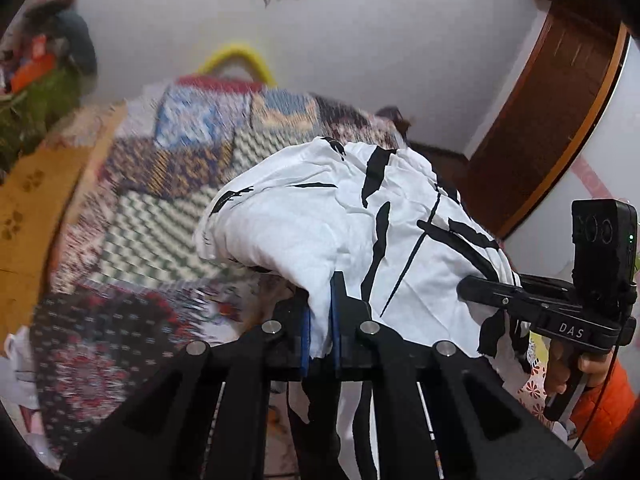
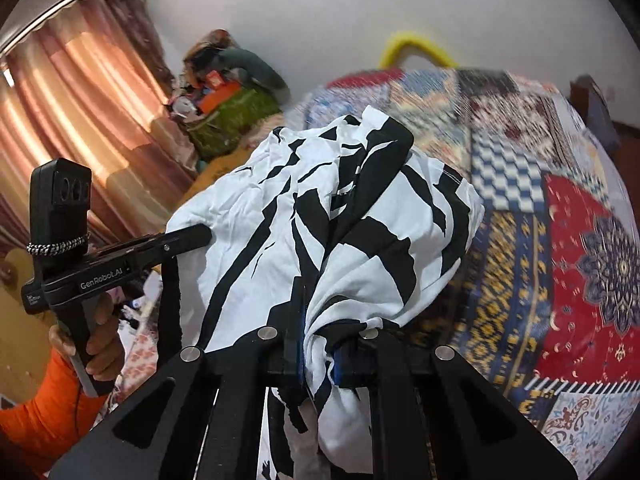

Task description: Fold small clothes

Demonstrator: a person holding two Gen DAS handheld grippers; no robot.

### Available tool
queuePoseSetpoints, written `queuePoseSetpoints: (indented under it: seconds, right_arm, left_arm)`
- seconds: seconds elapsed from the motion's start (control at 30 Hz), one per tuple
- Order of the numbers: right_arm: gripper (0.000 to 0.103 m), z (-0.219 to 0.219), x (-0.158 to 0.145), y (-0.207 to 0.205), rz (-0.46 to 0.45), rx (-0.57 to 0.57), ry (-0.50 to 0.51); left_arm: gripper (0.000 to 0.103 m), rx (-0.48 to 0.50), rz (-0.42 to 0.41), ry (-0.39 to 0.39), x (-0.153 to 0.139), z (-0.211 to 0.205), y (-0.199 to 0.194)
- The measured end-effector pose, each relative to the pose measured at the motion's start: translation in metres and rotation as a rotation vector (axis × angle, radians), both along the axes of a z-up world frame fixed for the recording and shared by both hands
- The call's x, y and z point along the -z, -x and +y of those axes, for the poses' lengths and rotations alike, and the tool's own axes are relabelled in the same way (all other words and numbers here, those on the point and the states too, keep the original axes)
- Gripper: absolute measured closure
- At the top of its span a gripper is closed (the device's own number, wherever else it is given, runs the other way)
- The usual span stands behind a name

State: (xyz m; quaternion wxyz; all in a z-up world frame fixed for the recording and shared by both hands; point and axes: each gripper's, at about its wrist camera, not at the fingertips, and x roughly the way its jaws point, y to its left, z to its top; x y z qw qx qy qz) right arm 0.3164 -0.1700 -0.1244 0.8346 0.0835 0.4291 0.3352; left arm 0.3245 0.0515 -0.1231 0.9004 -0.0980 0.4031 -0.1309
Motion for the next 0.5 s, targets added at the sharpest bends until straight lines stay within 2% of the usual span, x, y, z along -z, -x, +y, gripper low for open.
queuePoseSetpoints:
  seconds: [0.1, 0.27, 0.37, 0.5]
  right_arm:
    - [0.095, 0.021, -0.014, 0.008, -0.026, -0.020, -0.016]
    - [0.095, 0.061, -0.020, 0.014, -0.031, -0.067, -0.035]
    - [0.095, 0.088, -0.011, 0.012, -0.010, -0.090, -0.036]
    - [0.095, 0.121, 0.016, 0.007, 0.057, -0.113, -0.024]
  left_arm:
    - [0.095, -0.035, -0.027, 0.000, -0.015, 0.022, 0.015]
    - [0.095, -0.097, -0.030, 0.013, -0.019, 0.066, 0.034]
    - [0.095, -0.134, 0.000, 0.014, -0.007, 0.093, 0.044]
    - [0.095, -0.177, 0.075, 0.024, 0.023, 0.123, 0.046]
